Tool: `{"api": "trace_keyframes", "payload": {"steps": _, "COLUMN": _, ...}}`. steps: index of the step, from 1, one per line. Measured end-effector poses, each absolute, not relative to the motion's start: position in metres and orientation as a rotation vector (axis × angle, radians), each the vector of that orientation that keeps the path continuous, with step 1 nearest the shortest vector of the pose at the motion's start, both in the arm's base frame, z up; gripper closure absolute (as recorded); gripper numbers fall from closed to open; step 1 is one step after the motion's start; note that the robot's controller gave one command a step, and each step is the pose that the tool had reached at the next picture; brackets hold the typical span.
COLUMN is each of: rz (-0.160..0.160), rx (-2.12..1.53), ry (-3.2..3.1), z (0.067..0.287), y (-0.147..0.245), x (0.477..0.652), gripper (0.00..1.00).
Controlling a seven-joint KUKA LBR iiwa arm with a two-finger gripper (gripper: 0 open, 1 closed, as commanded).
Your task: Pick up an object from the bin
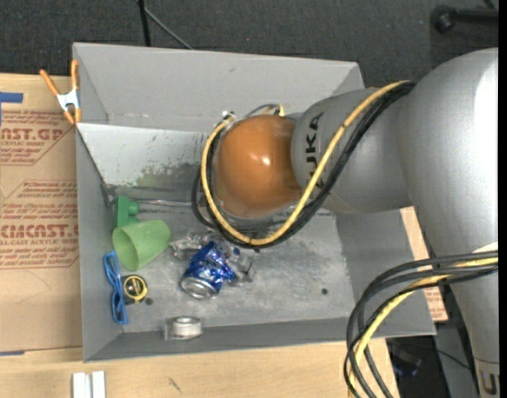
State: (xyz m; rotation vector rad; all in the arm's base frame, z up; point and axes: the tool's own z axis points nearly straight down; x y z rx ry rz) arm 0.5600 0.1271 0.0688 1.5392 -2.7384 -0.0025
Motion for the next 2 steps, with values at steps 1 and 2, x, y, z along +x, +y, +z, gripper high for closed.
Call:
{"api": "trace_keyframes", "payload": {"steps": 1, "rz": -0.007, "rx": 1.538, "ry": -2.742, "z": 0.0685, "y": 0.1287, "x": 0.5598, "gripper": 0.00}}
{"api": "trace_keyframes", "payload": {"steps": 2, "rz": -0.008, "rx": 1.538, "ry": -2.742, "z": 0.0687, "y": 0.1287, "x": 0.5598, "gripper": 1.00}}
